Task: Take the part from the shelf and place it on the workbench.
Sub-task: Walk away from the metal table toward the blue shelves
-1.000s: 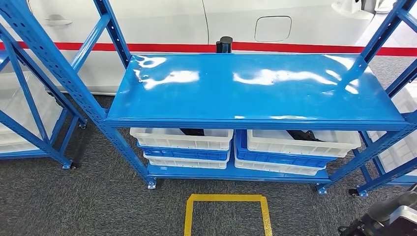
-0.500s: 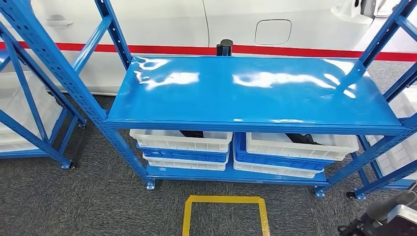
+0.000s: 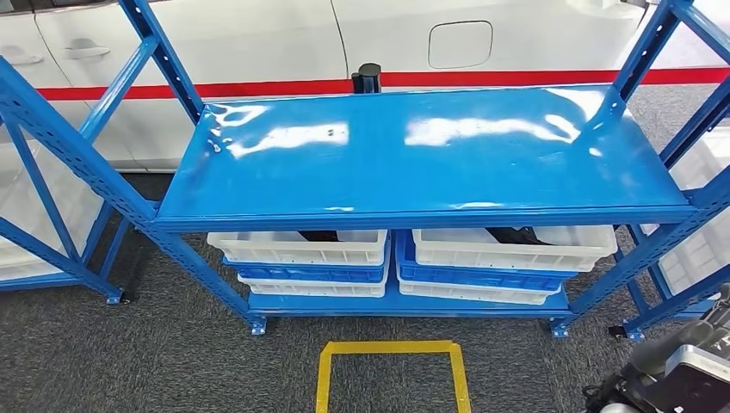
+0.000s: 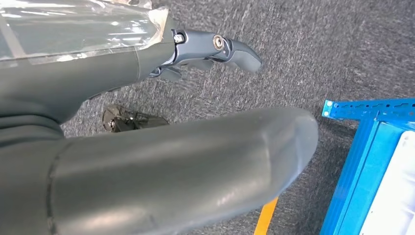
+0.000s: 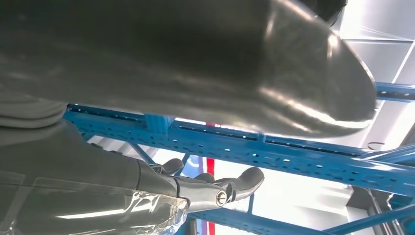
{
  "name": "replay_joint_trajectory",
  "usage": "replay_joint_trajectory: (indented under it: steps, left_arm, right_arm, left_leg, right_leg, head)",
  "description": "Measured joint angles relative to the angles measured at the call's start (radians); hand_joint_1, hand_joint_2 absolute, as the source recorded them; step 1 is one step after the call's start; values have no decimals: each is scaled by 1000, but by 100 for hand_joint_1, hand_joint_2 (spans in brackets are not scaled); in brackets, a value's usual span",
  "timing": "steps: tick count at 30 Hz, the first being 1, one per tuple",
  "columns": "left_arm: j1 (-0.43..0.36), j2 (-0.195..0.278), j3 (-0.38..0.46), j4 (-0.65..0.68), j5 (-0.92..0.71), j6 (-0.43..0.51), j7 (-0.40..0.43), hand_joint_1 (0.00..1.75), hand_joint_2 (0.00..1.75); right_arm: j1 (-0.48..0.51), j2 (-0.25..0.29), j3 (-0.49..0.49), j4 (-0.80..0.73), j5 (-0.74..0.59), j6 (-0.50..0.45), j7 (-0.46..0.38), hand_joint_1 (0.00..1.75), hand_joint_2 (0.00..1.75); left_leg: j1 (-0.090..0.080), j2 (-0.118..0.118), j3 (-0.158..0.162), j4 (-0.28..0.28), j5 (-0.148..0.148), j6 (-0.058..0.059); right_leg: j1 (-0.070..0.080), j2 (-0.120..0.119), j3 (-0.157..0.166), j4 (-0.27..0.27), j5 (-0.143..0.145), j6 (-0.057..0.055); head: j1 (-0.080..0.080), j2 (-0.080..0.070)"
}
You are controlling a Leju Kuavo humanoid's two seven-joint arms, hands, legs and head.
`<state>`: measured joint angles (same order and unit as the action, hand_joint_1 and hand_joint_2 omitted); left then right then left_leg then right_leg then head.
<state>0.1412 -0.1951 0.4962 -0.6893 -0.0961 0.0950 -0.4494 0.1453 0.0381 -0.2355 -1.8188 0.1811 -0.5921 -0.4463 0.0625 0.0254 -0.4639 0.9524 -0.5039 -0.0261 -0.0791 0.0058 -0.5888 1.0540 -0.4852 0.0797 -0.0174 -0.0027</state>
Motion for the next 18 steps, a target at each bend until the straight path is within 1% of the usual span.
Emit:
replay_joint_trajectory:
  steps: [1,2,4,5,9,11,15,18]
  left_arm:
    - [-1,-1,0,0,0,0,0,0,0]
    - [-1,-3,0,0,0,0,0,0,0]
    - [-1,-5,0,0,0,0,0,0,0]
    - [-1,-6,0,0,0,0,0,0,0]
    - [-1,-6,2,0,0,0,0,0,0]
    - [-1,-6,4,0,1,0,0,0,0]
    - [-1,-6,7,2,-4,2,-1,0,0]
    - [-2,-6,15,5,-14,2,-7,0,0]
  right_arm:
    - [-1,0,0,0,0,0,0,0,0]
    - [-2,0,0,0,0,-1,0,0,0]
    - [-3,0,0,0,0,-1,0,0,0]
    - [-4,0,1,1,0,-1,0,0,0]
    - [-4,0,1,1,0,-1,0,0,0]
    - [-4,0,1,1,0,-1,0,0,0]
    - [-4,0,1,1,1,-2,0,0,0]
    - [-4,-1,3,3,0,-2,0,0,0]
  left_leg:
    - [2,1,2,-4,-6,-9]
    - [3,1,5,-7,-13,-26]
    - [5,2,6,-8,-15,-59]
    - [4,2,6,-6,-17,-65]
    - [-4,2,6,5,-22,-53]
    - [-5,2,6,9,-23,-49]
    - [-6,2,6,11,-25,-45]
    - [-7,2,6,13,-27,-41]
  right_leg:
    - [4,-1,1,0,-1,-2]
    - [7,-2,1,0,-1,-3]
    - [11,-4,5,-1,-1,-3]
    - [13,-4,7,-2,-1,-3]
    - [11,-5,17,-10,2,-4]
    - [11,-5,21,-15,4,-1]
    - [11,-5,28,-25,8,4]
    - [11,-5,30,-28,8,5]
  head:
    - [0,0]
    - [0,0]
    - [0,0]
    - [0,0]
    - [0,0]
    - [0,0]
    - [1,0]
    - [0,0]
